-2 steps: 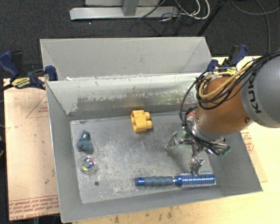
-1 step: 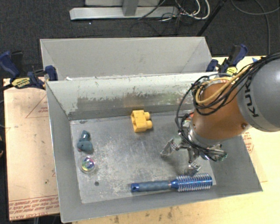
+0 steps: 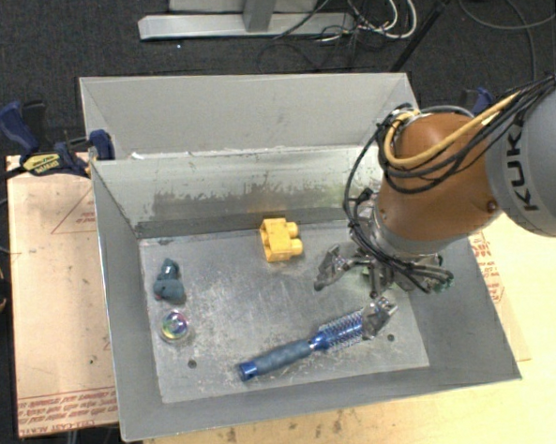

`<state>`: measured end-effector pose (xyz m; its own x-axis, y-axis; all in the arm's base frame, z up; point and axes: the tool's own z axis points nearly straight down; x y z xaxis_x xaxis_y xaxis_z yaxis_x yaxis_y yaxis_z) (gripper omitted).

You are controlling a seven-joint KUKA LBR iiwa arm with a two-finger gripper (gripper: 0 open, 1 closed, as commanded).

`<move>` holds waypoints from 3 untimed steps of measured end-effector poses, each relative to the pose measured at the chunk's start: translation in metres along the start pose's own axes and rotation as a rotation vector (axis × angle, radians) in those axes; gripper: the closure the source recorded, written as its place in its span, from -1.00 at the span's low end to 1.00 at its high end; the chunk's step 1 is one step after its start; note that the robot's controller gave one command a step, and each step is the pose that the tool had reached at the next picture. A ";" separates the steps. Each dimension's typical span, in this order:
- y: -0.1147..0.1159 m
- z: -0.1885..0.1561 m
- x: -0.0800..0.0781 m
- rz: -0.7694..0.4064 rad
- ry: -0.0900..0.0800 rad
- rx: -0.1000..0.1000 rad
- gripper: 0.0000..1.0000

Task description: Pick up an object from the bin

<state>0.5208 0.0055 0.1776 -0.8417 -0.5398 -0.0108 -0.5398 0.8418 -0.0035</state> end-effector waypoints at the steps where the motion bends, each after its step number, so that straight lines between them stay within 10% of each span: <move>1: 0.011 0.104 0.002 -0.146 0.002 -0.002 -1.00; 2: 0.010 0.101 0.000 -0.147 -0.004 0.002 1.00; 3: 0.035 -0.029 -0.016 -0.144 0.002 -0.001 1.00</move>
Offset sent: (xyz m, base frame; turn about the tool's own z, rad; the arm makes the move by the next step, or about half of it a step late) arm -0.0103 0.0061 -0.1076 -0.1467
